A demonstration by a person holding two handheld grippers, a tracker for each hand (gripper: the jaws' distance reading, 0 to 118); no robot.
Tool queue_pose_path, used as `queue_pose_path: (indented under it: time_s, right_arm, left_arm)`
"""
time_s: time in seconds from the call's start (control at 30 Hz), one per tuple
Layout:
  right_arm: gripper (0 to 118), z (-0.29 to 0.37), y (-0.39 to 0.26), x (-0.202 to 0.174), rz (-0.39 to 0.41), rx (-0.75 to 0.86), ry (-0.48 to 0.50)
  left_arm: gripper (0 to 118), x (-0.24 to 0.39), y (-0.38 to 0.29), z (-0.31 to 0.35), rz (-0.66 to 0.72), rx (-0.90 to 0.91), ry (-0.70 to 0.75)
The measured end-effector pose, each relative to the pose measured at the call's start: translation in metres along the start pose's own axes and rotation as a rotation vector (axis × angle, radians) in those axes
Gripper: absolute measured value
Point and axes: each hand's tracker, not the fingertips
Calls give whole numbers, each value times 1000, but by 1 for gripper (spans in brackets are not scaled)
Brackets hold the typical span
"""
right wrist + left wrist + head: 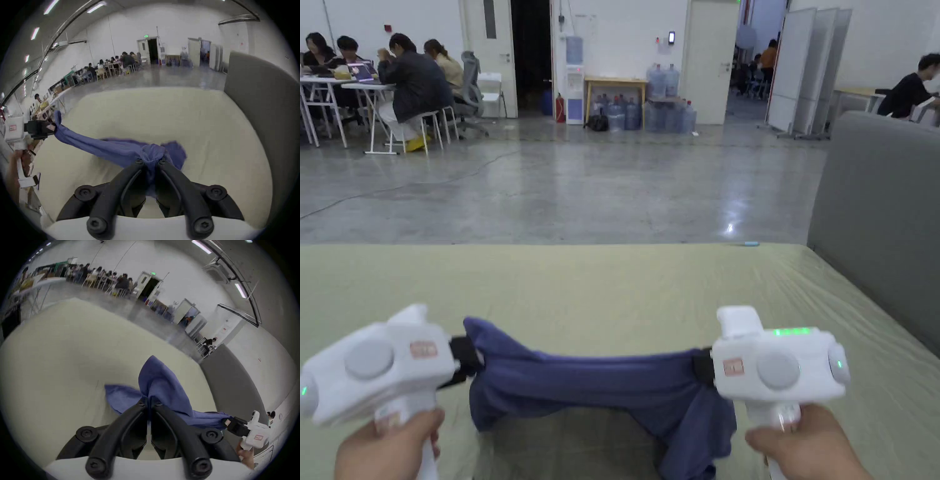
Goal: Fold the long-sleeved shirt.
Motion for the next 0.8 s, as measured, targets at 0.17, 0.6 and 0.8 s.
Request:
queue_pose_path:
  time_s: [0.17, 0.6, 0.8]
  right_arm:
    - [11, 41, -94, -19, 128, -54, 8]
    - [11, 166, -270, -64, 119, -140, 21]
    - [11, 202, -316, -72, 72, -222, 10]
  left_arm:
    - [0, -41, -83, 53, -48, -64, 29]
    - [0, -83, -236, 185, -169, -188, 89]
    - [0, -91, -271, 216, -166, -239, 89]
